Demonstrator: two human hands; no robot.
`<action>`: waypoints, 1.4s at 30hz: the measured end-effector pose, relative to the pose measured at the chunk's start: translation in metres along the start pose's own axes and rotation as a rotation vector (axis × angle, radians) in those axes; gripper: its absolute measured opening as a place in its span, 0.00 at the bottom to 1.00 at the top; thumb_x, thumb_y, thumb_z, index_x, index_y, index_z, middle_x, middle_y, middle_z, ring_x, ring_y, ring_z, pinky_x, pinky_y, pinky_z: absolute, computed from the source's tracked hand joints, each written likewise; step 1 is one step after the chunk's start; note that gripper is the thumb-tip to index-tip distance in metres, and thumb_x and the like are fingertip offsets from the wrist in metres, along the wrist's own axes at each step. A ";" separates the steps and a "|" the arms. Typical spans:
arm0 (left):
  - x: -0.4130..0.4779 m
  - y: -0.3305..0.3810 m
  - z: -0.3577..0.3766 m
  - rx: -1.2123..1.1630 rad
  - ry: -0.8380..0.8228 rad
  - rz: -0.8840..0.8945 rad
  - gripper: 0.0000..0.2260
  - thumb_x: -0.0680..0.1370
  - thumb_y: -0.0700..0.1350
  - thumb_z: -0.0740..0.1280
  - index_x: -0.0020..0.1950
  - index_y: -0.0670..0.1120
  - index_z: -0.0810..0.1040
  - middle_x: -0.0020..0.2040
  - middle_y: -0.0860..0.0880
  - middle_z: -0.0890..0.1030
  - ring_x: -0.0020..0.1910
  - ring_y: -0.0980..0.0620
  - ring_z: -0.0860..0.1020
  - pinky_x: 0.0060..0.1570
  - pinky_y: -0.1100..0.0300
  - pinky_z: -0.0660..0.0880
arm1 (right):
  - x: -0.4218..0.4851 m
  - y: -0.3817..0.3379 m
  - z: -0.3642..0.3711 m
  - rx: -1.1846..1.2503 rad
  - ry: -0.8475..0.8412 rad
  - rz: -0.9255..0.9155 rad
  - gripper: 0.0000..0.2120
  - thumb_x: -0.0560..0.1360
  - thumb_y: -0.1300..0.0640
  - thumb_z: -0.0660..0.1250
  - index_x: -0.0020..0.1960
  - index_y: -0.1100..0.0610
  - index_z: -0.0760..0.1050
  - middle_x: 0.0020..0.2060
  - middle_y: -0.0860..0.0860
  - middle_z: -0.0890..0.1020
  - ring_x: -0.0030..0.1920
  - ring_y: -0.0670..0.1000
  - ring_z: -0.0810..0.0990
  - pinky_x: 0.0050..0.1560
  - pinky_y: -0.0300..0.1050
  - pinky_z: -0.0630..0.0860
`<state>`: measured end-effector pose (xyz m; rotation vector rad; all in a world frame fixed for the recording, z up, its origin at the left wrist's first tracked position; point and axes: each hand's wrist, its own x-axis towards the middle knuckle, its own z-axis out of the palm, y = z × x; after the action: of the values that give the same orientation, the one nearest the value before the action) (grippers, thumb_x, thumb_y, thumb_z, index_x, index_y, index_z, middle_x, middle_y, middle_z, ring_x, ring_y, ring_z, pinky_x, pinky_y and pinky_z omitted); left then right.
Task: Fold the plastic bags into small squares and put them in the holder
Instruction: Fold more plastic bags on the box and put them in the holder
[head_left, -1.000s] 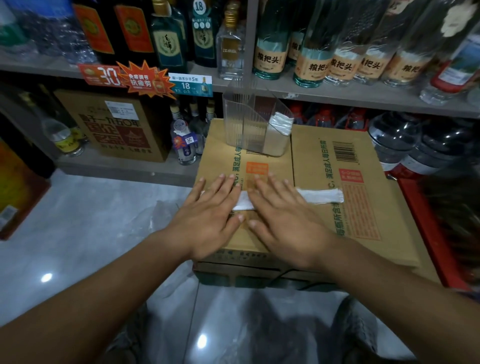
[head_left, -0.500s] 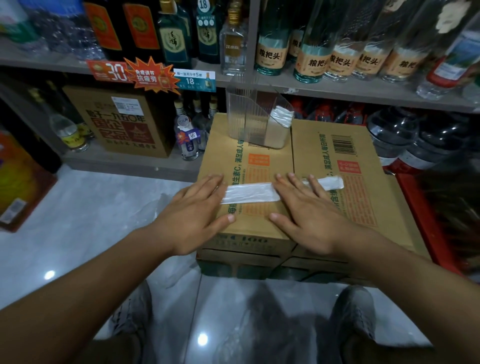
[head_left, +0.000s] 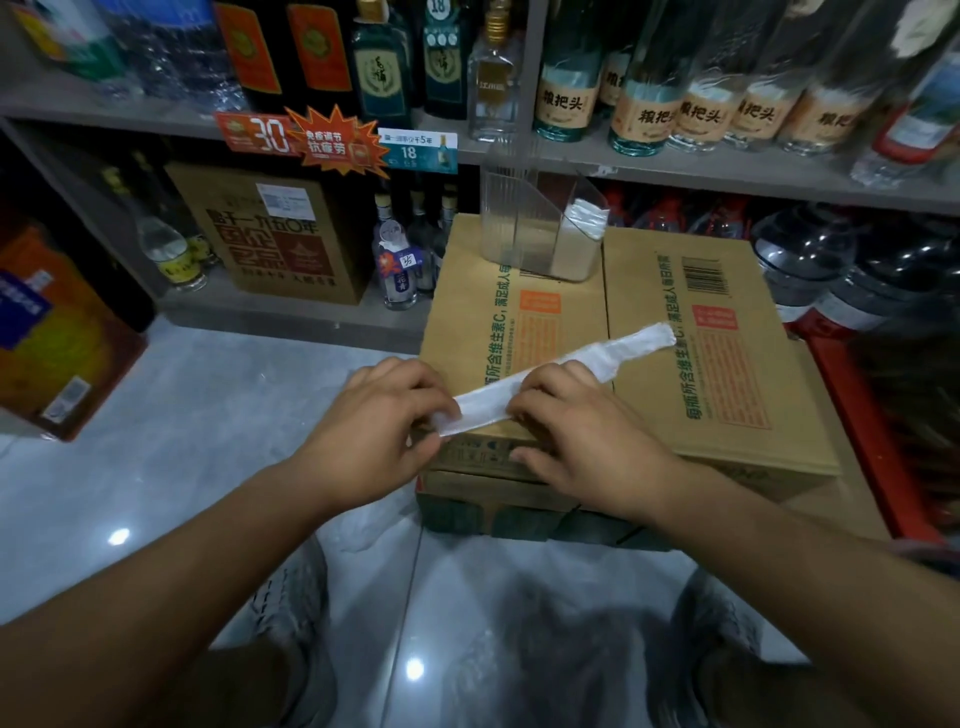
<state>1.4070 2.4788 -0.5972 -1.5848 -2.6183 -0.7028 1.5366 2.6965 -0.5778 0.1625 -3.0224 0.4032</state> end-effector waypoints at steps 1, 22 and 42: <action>0.000 0.001 -0.001 -0.053 0.000 -0.011 0.10 0.74 0.52 0.67 0.52 0.55 0.84 0.54 0.58 0.78 0.54 0.53 0.75 0.52 0.48 0.75 | 0.001 -0.001 0.000 -0.003 0.009 0.015 0.18 0.73 0.47 0.73 0.60 0.53 0.78 0.57 0.50 0.76 0.59 0.53 0.71 0.58 0.54 0.75; 0.049 0.033 0.017 -0.716 -0.155 -0.345 0.22 0.68 0.59 0.76 0.60 0.55 0.79 0.52 0.50 0.83 0.57 0.53 0.81 0.61 0.45 0.77 | 0.007 -0.003 -0.031 1.199 0.149 0.616 0.11 0.82 0.61 0.64 0.64 0.56 0.74 0.48 0.58 0.85 0.39 0.52 0.87 0.35 0.44 0.82; 0.051 0.025 0.017 -0.538 -0.092 -0.314 0.20 0.77 0.45 0.74 0.65 0.57 0.71 0.50 0.56 0.81 0.29 0.62 0.74 0.36 0.62 0.69 | 0.080 0.057 -0.015 0.372 0.130 0.381 0.02 0.75 0.58 0.72 0.47 0.54 0.81 0.44 0.47 0.82 0.46 0.49 0.79 0.50 0.49 0.78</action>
<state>1.4070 2.5379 -0.5910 -1.3125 -2.9480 -1.4913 1.4516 2.7476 -0.5701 -0.4068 -2.8110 0.9629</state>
